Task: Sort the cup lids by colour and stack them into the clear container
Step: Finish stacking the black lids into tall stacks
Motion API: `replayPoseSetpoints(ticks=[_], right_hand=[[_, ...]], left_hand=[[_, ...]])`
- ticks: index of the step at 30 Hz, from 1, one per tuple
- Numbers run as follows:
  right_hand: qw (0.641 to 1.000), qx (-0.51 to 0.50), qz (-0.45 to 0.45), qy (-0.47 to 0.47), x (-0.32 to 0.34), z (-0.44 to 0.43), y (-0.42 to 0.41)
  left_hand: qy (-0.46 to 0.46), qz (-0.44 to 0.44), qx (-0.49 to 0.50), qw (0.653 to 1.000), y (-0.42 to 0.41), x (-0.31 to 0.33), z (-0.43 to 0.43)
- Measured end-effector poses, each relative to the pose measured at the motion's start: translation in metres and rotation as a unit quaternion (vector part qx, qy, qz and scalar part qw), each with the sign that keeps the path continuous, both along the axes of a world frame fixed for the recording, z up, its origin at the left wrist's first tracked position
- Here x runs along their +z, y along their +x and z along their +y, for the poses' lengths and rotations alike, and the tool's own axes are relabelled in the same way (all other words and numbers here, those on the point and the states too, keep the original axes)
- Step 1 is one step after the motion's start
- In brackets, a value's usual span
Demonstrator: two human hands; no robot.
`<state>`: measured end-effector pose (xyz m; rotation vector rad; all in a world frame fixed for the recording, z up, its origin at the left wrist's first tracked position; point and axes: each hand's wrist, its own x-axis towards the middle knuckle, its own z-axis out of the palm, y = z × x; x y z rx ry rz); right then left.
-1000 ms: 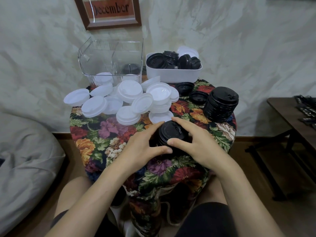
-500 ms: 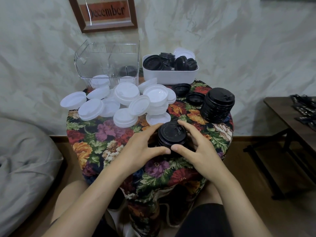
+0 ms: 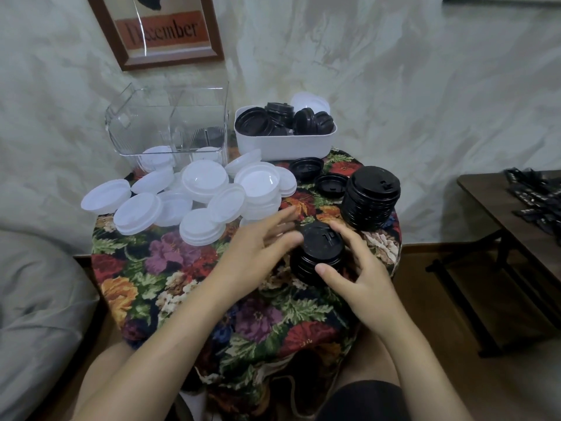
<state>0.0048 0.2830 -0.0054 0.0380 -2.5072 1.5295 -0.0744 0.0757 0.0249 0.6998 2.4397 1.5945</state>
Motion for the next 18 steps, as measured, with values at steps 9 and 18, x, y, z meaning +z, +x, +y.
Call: replayPoseSetpoints(ticks=[9, 18], right_hand=[[0.999, -0.001, -0.039, 0.014, 0.002, 0.0, 0.002], [0.998, 0.008, -0.066, 0.018, 0.005, 0.001, 0.0]], left_hand=[[-0.226, 0.344, 0.056, 0.91, -0.08, 0.049, 0.056], [-0.504, 0.299, 0.056, 0.808, -0.158, 0.046, 0.107]])
